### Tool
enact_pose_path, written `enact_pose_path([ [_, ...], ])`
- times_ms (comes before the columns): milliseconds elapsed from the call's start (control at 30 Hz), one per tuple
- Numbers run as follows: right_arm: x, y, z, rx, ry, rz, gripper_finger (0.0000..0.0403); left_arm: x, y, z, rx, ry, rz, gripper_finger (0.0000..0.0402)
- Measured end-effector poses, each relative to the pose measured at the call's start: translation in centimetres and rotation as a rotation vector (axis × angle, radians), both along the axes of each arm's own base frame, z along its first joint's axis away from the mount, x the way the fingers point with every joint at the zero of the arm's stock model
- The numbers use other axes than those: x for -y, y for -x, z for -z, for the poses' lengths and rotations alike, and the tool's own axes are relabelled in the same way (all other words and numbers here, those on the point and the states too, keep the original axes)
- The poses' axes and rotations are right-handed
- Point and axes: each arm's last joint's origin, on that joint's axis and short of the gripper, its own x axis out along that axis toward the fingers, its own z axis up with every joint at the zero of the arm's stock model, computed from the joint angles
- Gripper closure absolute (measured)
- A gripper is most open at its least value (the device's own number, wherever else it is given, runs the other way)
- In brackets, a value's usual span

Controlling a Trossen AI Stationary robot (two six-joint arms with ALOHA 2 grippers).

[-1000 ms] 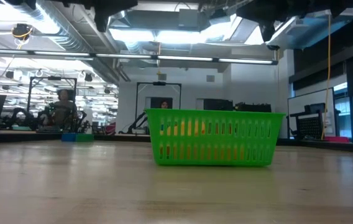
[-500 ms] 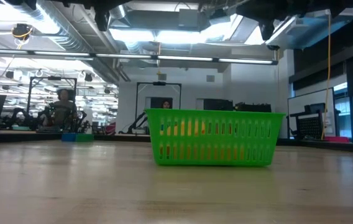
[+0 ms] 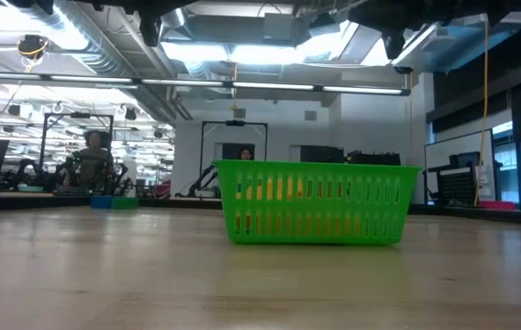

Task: Sort & place blocks by color
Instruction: Put the right blue game piece into the red basket

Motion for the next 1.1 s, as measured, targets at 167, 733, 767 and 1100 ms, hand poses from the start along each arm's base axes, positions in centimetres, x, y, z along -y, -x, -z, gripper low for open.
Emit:
enact_pose_path([
  [167,0.0,0.0,0.0,0.002,-0.027,0.004,0.035,0.0,0.0,0.0,0.0,0.0,0.0,0.0401],
  [733,0.1,0.04,0.24,-0.026,-0.009,0.036,0.016,-0.01,-0.01,-0.01,0.0,0.0,-0.003,0.0401],
  [767,0.1,0.04,0.24,-0.026,-0.008,0.036,0.016,-0.01,-0.01,-0.01,0.0,0.0,-0.003,0.0401],
  [1100,0.1,0.06,0.2,-0.028,-0.11,0.05,0.016,-0.02,-0.01,-0.02,0.0,-0.001,-0.004,0.0401],
])
